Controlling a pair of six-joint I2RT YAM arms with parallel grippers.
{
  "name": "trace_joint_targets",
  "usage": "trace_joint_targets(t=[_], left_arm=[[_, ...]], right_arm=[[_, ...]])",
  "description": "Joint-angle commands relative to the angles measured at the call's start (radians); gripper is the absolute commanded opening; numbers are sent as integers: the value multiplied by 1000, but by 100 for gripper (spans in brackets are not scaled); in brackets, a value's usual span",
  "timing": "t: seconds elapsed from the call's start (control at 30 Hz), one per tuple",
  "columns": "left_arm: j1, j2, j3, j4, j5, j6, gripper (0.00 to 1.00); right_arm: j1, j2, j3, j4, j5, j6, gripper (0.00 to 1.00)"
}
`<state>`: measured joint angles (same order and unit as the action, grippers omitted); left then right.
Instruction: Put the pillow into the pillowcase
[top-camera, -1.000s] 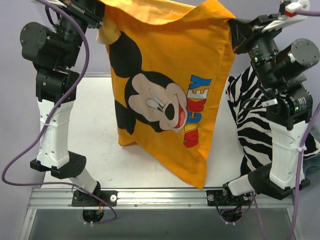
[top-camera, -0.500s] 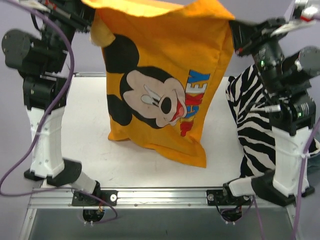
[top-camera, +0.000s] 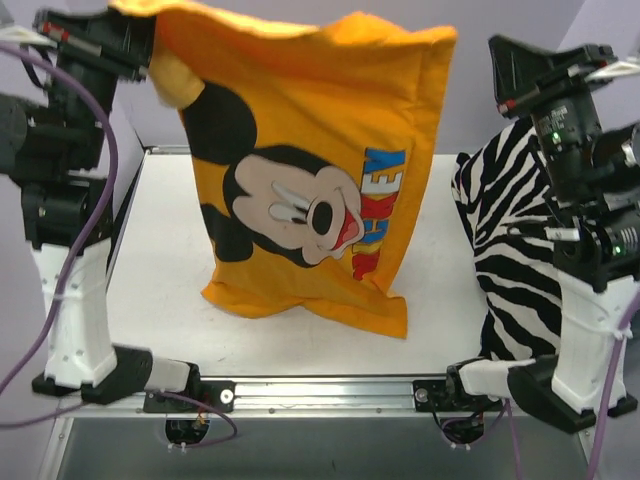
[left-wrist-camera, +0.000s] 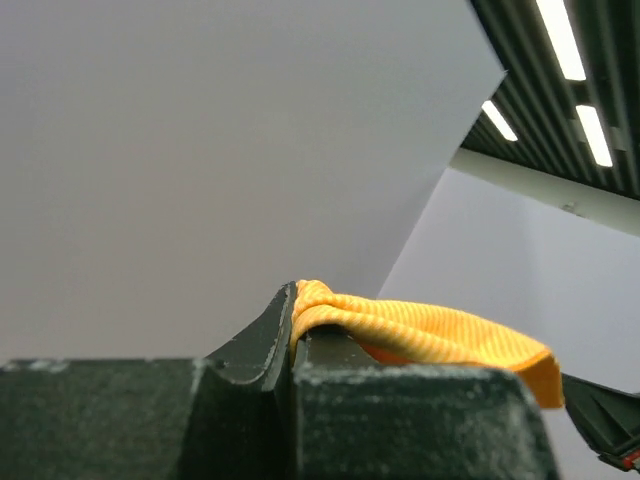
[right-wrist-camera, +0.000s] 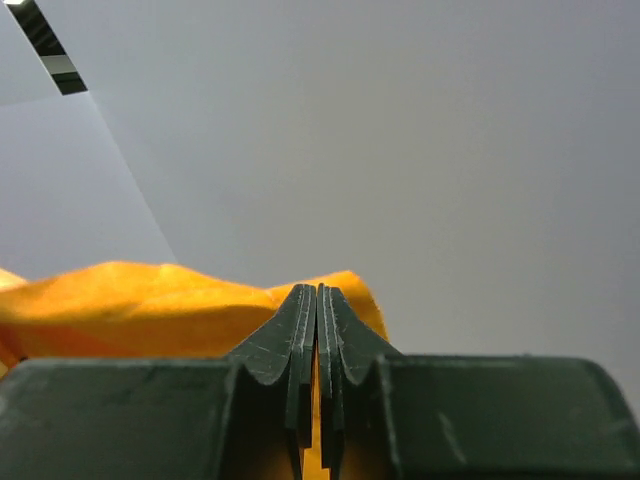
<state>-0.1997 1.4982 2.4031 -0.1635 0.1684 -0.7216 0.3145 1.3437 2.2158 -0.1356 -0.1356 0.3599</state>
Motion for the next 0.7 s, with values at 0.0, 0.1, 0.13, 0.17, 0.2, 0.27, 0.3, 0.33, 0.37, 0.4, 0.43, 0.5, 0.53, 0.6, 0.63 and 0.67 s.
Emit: trace_joint_targets(t=[0.0,0.1,0.13,0.17,0.2,0.27,0.3,0.33,0.37,0.4,0.43,0.5,0.53,0.6,0.63,0.67], left_arm=[[28,-208,-319,70,-118,-74,0],[45,-127,-265,-83,-6,-128,0],[65,-89,-199,-103,25,-125,0],[77,6,-92,-110,39,-127,0],[88,70,158,-117,51,-133,0],[162,259,418,-119,109,-259,0],[193,287,454,-76,161,-348,0],[194,281,411,38,207,-487,0],[172,255,353,82,274,-510,0],[140,216,176,119,292,-448,0],[113,127,90,195,298,-414,0],[71,56,-48,243,305,-365,0],[69,36,-82,263,327,-364,0],[66,37,-72,265,374,-360,0],[62,39,-43,280,382,-360,0],[62,45,-23,286,390,-360,0]], right_arm=[[-18,-81,-149,30,51,31,0],[-37,-14,-124,-48,31,50,0],[-60,52,42,-38,31,54,0],[-75,98,149,-36,28,57,0],[-93,153,283,-39,21,95,0],[-156,245,443,-24,-45,178,0],[-163,235,402,-7,-71,210,0],[-163,160,318,66,-116,246,0],[-147,114,46,118,-158,255,11],[-132,74,-47,128,-185,258,22],[-121,36,-123,101,-188,205,33],[-81,23,-234,38,-150,136,65],[-78,31,-258,-5,-142,131,72],[-74,52,-290,-36,-169,151,98],[-63,80,-297,-70,-186,152,100],[-49,92,-306,-85,-180,139,100]])
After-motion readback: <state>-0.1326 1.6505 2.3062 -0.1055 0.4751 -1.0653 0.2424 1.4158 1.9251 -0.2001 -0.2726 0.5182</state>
